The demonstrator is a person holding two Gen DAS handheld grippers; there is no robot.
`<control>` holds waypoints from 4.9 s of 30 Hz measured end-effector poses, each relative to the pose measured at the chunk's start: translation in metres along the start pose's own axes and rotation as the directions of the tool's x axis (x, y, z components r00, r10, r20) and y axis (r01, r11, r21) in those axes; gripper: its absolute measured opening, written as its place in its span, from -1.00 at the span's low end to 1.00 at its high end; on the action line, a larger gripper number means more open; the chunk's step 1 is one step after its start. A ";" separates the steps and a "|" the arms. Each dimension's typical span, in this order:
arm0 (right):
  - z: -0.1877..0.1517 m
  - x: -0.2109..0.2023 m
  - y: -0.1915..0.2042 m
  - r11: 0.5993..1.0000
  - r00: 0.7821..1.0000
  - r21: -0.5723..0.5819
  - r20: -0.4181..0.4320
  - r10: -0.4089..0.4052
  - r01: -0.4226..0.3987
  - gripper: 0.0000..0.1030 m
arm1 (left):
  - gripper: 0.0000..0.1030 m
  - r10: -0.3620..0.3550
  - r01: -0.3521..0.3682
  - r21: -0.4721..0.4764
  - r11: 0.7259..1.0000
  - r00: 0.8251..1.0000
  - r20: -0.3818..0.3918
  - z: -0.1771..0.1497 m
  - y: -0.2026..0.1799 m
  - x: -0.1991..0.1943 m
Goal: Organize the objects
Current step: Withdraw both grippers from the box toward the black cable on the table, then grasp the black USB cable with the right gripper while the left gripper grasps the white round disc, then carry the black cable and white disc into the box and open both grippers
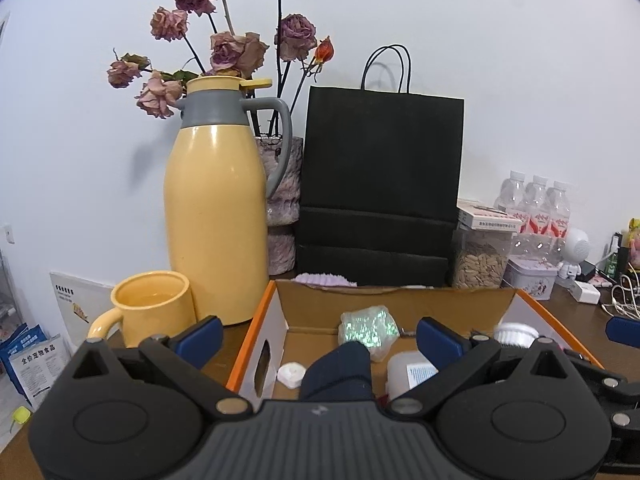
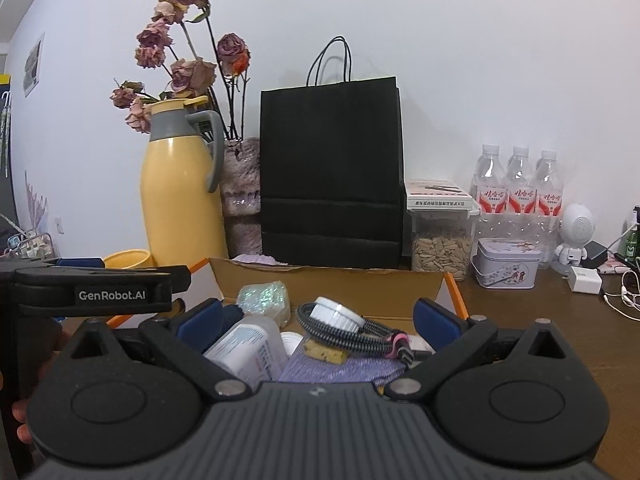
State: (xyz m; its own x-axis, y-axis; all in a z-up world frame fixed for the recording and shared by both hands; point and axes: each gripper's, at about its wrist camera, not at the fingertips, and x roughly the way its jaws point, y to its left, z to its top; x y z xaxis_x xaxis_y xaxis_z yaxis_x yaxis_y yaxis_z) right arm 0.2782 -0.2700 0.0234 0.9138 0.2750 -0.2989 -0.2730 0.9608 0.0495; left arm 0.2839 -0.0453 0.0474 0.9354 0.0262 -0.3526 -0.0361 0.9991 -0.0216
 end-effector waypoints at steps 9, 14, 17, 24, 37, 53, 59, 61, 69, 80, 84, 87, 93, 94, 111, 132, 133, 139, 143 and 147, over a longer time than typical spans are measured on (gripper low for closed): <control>-0.011 -0.034 0.012 1.000 1.000 -0.022 -0.029 0.000 -0.001 1.00 | 1.00 -0.010 0.010 0.013 1.000 0.999 -0.036 -0.015 0.007 -0.036; -0.025 -0.053 0.017 1.000 0.998 -0.030 -0.066 -0.002 0.000 1.00 | 1.00 -0.009 0.011 0.035 0.999 0.998 -0.059 -0.025 0.010 -0.056; -0.035 -0.063 0.019 0.999 0.995 -0.035 -0.097 -0.004 0.001 1.00 | 1.00 -0.007 0.010 0.047 0.999 0.997 -0.077 -0.033 0.013 -0.066; -0.061 -0.085 0.022 0.999 0.986 -0.050 -0.168 -0.005 -0.004 1.00 | 1.00 -0.001 0.008 0.059 0.998 0.992 -0.124 -0.055 0.019 -0.088; -0.098 -0.100 0.040 0.988 0.954 -0.087 -0.284 0.099 -0.128 0.89 | 0.87 -0.019 0.036 0.082 0.996 0.978 -0.206 -0.097 0.022 -0.112; -0.099 -0.067 0.033 0.941 0.894 -0.135 -0.378 0.242 -0.311 0.07 | -0.23 -0.107 0.136 0.086 0.987 0.955 -0.278 -0.112 0.003 -0.109; -0.100 -0.064 0.030 0.923 0.883 -0.147 -0.378 0.279 -0.355 0.07 | -0.27 -0.135 0.169 0.097 0.981 0.949 -0.287 -0.105 -0.008 -0.099; -0.100 -0.063 0.030 0.918 0.880 -0.157 -0.378 0.286 -0.366 0.07 | -0.27 -0.154 0.190 0.097 0.977 0.943 -0.295 -0.102 -0.014 -0.092; -0.100 -0.062 0.029 0.901 0.873 -0.176 -0.378 0.309 -0.396 0.06 | -0.45 -0.255 0.318 0.124 0.940 0.896 -0.363 -0.097 -0.041 -0.064; -0.101 -0.069 0.021 0.905 0.885 -0.194 -0.361 0.293 -0.379 0.02 | -0.52 -0.255 0.336 0.225 0.915 0.912 -0.322 -0.105 -0.053 -0.067; -0.103 -0.077 0.008 0.925 0.902 -0.188 -0.352 0.252 -0.331 0.02 | -0.51 -0.247 0.323 0.211 0.923 0.915 -0.319 -0.105 -0.053 -0.068; -0.103 -0.082 -0.006 0.946 0.915 -0.150 -0.335 0.224 -0.286 0.01 | -0.29 -0.232 0.296 0.176 0.939 0.921 -0.313 -0.105 -0.051 -0.071; -0.101 -0.085 -0.020 0.971 0.938 -0.120 -0.306 0.163 -0.207 0.01 | 0.39 -0.264 0.309 0.143 0.940 0.927 -0.265 -0.102 -0.053 -0.088; -0.101 -0.085 -0.021 0.973 0.941 -0.119 -0.302 0.153 -0.196 0.01 | 0.40 -0.267 0.312 0.144 0.939 0.927 -0.263 -0.102 -0.055 -0.089; -0.101 -0.091 -0.026 0.992 0.962 -0.084 -0.264 0.070 -0.096 0.02 | -0.27 -0.277 0.338 0.136 0.931 0.900 -0.337 -0.121 -0.071 -0.086; -0.037 -0.071 0.004 0.996 0.995 -0.050 -0.077 0.071 -0.075 0.02 | -0.27 -0.181 0.188 0.064 0.980 0.978 -0.100 -0.036 -0.030 -0.078; -0.032 -0.067 0.006 0.996 0.995 -0.051 -0.069 0.070 -0.073 0.02 | -0.27 -0.175 0.181 0.060 0.982 0.980 -0.093 -0.032 -0.028 -0.075; -0.012 -0.041 0.019 0.996 0.997 -0.065 -0.035 0.066 -0.068 0.02 | -0.27 -0.151 0.154 0.042 0.987 0.986 -0.070 -0.014 -0.021 -0.052; -0.002 -0.020 0.024 0.996 0.998 -0.064 -0.016 0.053 -0.054 0.02 | -0.27 -0.141 0.143 0.021 0.989 0.988 -0.068 -0.002 -0.012 -0.032; 0.005 0.002 0.026 0.997 0.999 -0.054 -0.010 0.049 -0.049 0.02 | -0.27 -0.127 0.128 0.013 0.992 0.990 -0.054 0.010 -0.005 -0.009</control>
State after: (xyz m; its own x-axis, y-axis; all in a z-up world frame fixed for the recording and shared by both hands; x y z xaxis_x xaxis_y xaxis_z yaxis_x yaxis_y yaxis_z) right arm 0.2746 -0.2446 0.0286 0.8964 0.3213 -0.3054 -0.3335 0.9427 0.0128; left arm 0.2791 -0.0505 0.0604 0.9118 -0.1032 -0.3974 0.0887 0.9945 -0.0548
